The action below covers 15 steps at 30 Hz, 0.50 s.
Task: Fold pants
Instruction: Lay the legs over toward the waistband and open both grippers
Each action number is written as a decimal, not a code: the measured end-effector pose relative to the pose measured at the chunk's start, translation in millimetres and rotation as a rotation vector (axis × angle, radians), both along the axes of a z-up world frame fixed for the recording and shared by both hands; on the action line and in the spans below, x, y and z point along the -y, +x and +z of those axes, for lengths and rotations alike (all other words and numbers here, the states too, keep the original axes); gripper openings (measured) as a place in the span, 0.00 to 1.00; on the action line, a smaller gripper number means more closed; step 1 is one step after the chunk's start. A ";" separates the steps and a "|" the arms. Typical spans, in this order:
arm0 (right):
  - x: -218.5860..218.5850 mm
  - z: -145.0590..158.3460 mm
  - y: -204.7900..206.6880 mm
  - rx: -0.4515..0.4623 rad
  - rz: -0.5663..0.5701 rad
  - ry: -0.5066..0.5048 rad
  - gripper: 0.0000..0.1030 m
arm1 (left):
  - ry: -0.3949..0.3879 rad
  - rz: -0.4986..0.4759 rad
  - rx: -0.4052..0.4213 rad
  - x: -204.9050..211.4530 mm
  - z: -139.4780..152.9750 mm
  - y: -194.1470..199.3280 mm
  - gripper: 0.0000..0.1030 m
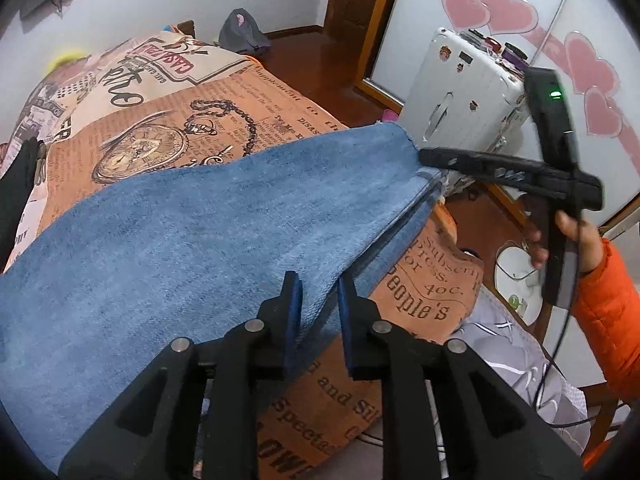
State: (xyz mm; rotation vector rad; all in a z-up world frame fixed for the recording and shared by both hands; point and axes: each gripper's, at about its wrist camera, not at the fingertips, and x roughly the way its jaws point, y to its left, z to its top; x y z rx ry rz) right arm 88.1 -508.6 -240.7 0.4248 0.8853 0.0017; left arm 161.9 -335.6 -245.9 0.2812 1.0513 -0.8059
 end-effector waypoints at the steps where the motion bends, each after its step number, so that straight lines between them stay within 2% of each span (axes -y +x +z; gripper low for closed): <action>1: -3.2 -2.9 2.7 -0.007 0.008 -0.004 0.36 | -0.004 -0.004 -0.005 -0.4 1.5 -1.1 0.22; 6: -10.5 -31.0 7.7 -0.089 0.030 -0.012 0.36 | -0.040 0.010 -0.006 -7.0 17.7 -3.4 0.31; 9: -10.5 -43.7 -0.5 -0.124 0.034 -0.017 0.36 | -0.063 0.045 0.010 -14.5 28.6 2.3 0.32; 12: -11.2 -42.1 -6.4 -0.136 0.043 -0.041 0.36 | -0.073 0.094 0.035 -23.2 35.0 14.5 0.37; 15: -8.5 -28.7 -3.8 -0.120 0.043 -0.065 0.36 | -0.044 0.162 0.060 -30.6 31.2 36.0 0.40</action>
